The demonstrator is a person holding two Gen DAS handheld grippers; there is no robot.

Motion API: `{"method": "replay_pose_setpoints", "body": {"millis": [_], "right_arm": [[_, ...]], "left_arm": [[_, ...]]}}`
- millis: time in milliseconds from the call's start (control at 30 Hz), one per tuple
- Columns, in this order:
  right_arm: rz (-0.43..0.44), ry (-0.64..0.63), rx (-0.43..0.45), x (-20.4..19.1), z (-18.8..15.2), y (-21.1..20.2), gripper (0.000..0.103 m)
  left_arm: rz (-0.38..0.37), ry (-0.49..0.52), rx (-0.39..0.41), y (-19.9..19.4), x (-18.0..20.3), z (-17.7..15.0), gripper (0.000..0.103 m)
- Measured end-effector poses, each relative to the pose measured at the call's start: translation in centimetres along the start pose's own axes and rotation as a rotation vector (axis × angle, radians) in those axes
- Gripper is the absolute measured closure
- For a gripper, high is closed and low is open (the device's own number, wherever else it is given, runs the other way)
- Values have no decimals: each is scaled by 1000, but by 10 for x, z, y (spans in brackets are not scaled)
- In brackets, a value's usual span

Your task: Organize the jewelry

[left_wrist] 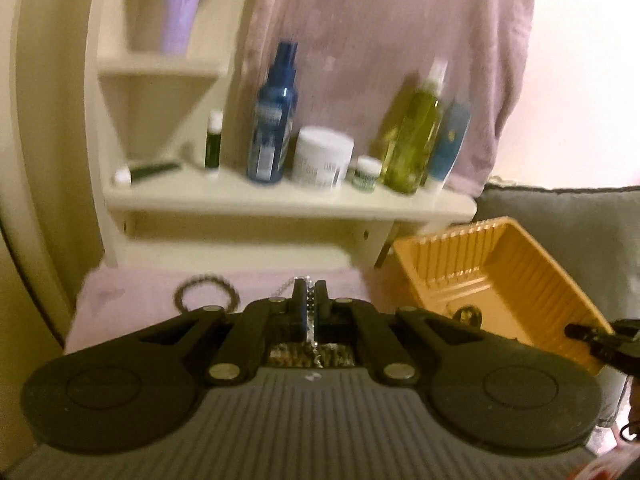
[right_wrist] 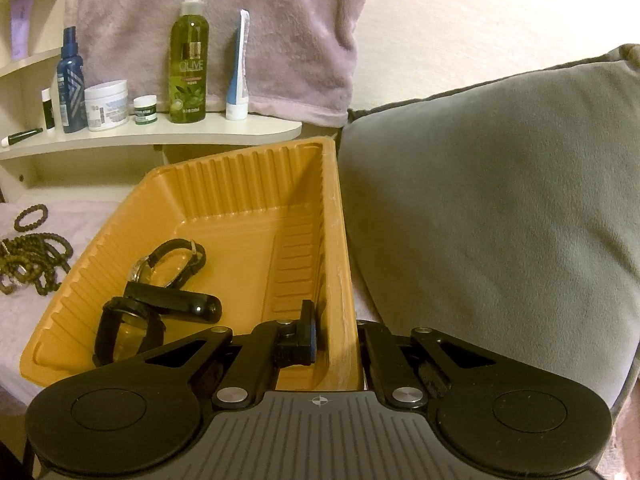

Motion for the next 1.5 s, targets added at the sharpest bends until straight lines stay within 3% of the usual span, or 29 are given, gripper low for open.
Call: {"method": "replay_pose_setpoints", "body": {"millis": [400, 867, 1200, 1300, 1500], "right_arm": [[14, 11, 23, -2, 6, -4, 100], [25, 10, 42, -5, 11, -7, 100], [20, 8, 43, -4, 11, -9, 100], [18, 11, 41, -4, 11, -9, 100], [15, 8, 36, -4, 10, -8, 100]], "left_arm": [[-50, 61, 115, -32, 16, 72, 101], [-110, 79, 207, -54, 46, 112, 101], [-118, 82, 241, -54, 49, 122, 101], [-109, 103, 181, -39, 47, 110, 101], [-41, 122, -9, 2, 29, 44, 101]]}}
Point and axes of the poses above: each gripper's, at about its wrist camera, not at the fingertips, and y roughly the way its jaws point, x to its right, z to its top, the point moved 10 cm from there along y, roughly the way its jaws point, and after that the axes turned 3 degrees about z, right-handed, at the moved point
